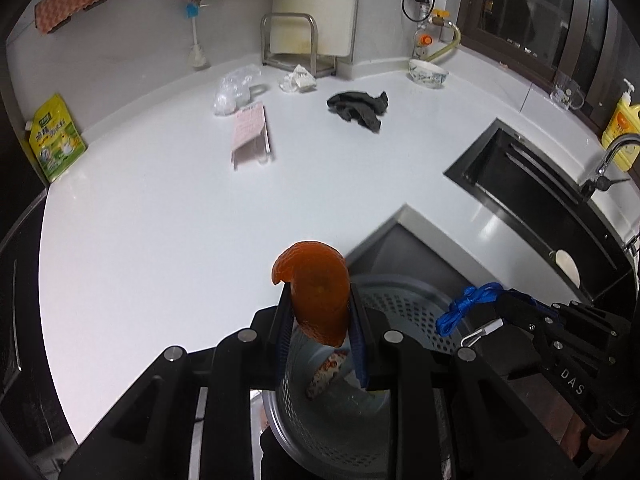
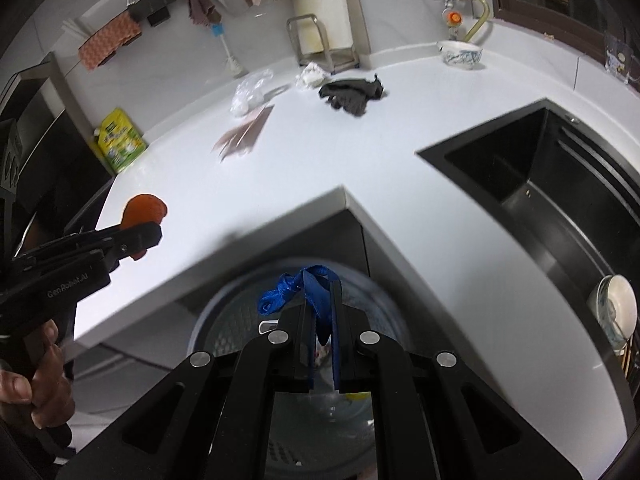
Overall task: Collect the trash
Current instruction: 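Carry strap and orange peel over the bin and open both grippers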
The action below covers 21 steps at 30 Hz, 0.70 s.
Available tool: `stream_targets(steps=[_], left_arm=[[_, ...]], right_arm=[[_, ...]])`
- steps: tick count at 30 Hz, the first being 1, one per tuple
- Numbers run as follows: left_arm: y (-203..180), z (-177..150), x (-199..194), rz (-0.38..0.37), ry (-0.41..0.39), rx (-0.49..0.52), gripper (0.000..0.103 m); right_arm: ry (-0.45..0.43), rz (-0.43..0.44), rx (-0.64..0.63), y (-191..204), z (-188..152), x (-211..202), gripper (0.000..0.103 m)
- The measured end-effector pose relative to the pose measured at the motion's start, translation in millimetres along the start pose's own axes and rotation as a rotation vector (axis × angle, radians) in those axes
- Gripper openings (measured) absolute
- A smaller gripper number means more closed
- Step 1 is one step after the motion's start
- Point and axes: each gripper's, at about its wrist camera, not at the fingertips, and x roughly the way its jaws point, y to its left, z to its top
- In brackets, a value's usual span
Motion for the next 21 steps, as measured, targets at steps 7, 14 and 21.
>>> stream_targets(steps=[7,14,21], left_arm=[[-14.4,-26.2,14.0,0.015,0.076,0.02,0.026],[-16.5,-44.0,34.2,0.002,0.134,0.015,0.028],[-15.3,-46.1,34.1,0.024,0.132,0.014,0.053]], right_arm=[[0.064,0.017,0.007,-4.6,-25.1,13.7,0.006],[0.13,0.018,0.02,-9.1,-44.2,36.3,0.006],[0.132,0.031,0.025,-13.3,-44.5,34.5,0.034]])
